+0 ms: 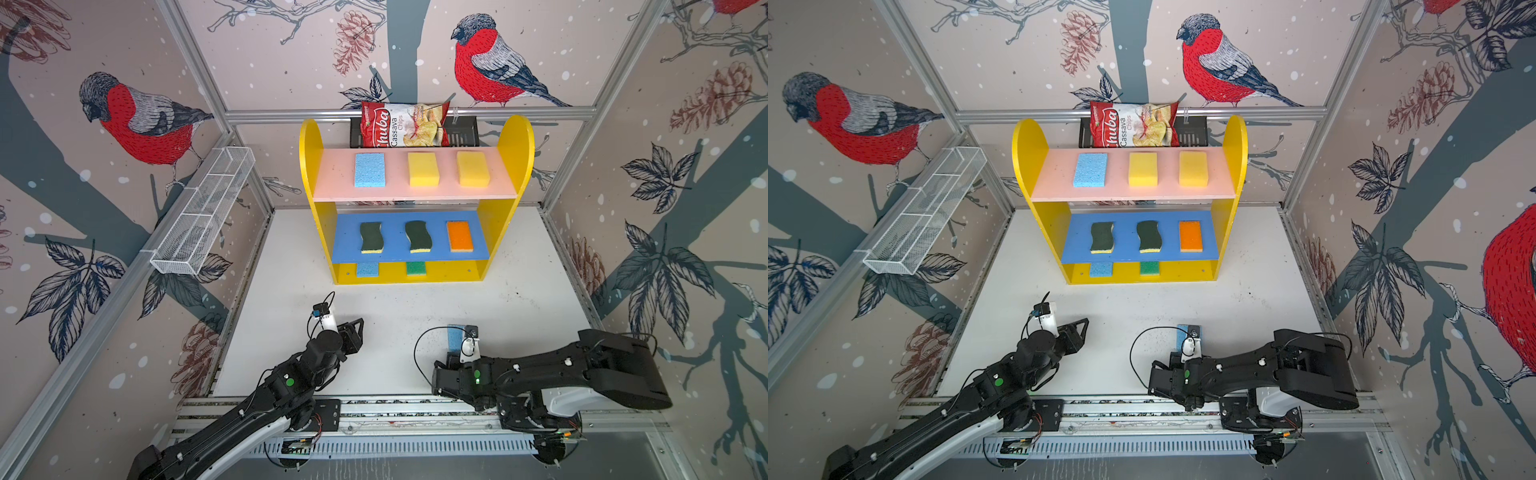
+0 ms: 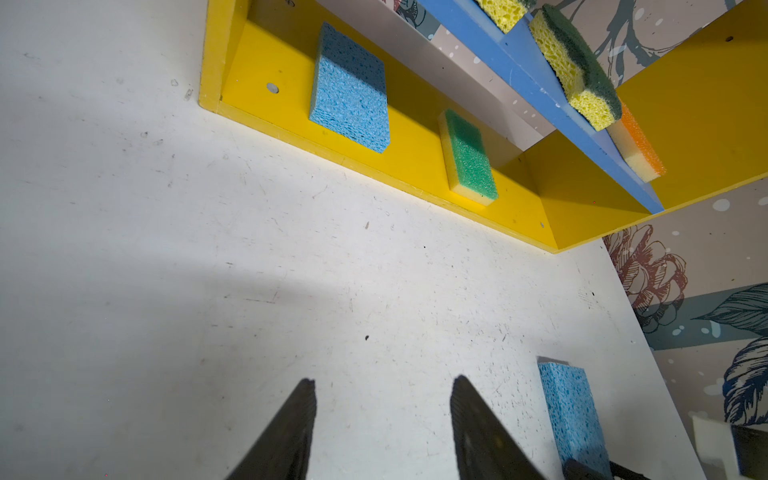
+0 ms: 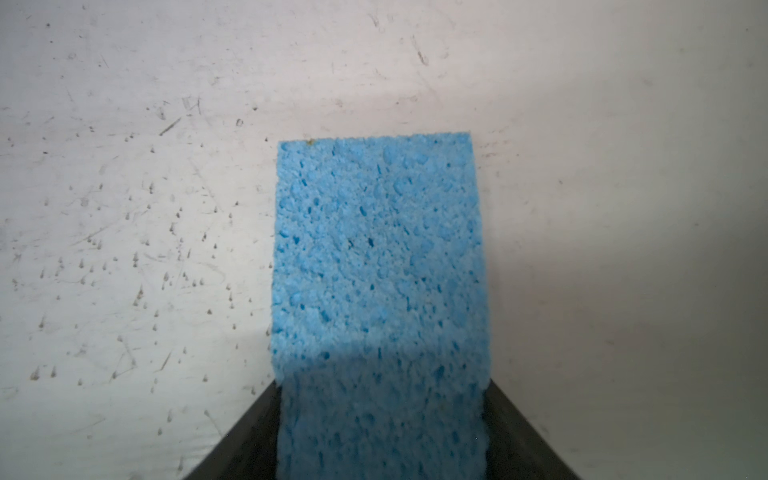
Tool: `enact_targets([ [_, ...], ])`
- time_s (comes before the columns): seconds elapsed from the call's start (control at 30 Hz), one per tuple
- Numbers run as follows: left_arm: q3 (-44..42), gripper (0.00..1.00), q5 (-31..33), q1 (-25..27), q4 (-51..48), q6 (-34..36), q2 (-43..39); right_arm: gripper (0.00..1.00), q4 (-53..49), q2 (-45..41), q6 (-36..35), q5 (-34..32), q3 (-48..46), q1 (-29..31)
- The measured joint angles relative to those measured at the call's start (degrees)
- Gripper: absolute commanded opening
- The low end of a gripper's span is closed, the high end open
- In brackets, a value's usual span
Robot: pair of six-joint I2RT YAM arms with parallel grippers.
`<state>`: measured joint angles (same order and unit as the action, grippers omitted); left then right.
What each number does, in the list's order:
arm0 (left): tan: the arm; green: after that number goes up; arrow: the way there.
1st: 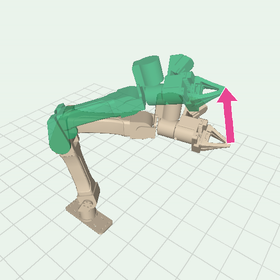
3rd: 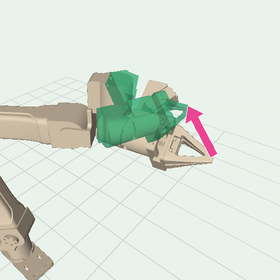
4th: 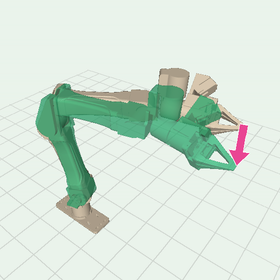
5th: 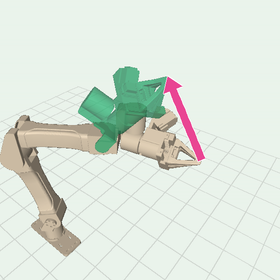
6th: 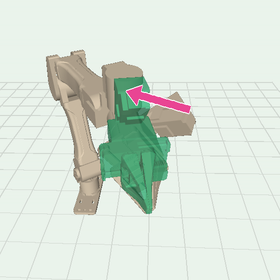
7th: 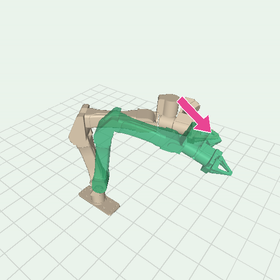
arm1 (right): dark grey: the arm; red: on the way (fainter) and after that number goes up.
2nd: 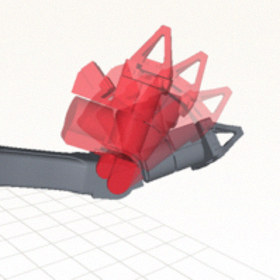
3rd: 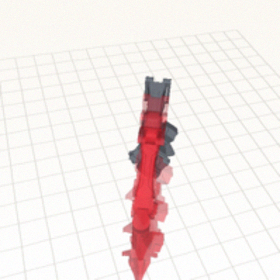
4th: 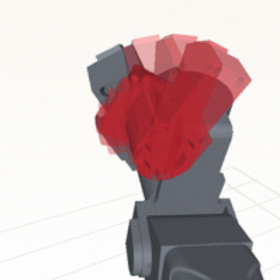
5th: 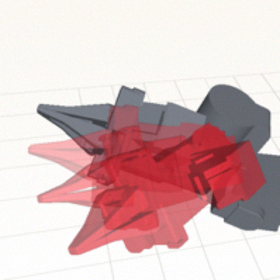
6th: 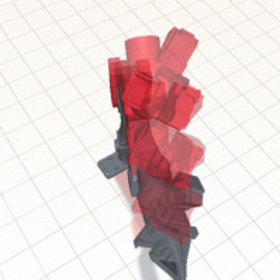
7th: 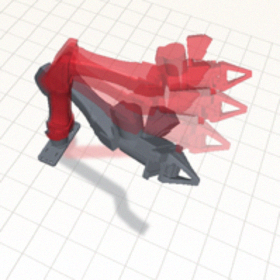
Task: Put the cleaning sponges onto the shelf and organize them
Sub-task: 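Lift the light-blue sponge upright with the right gripper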
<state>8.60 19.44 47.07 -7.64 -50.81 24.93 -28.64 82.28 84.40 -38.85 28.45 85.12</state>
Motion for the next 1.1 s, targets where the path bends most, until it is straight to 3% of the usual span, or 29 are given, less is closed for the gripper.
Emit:
enact_targets([
  [0.6,0.0,0.53,0.3,0.0,-0.5,-1.0,-1.3,0.61,-3.1,-12.7,-3.6,6.7,-2.9,-0.5],
  [1.1,0.0,0.53,2.7,0.0,-2.8,-1.2,-4.9,0.67,-3.5,-21.6,-9.5,-1.4,-1.7,-5.0],
])
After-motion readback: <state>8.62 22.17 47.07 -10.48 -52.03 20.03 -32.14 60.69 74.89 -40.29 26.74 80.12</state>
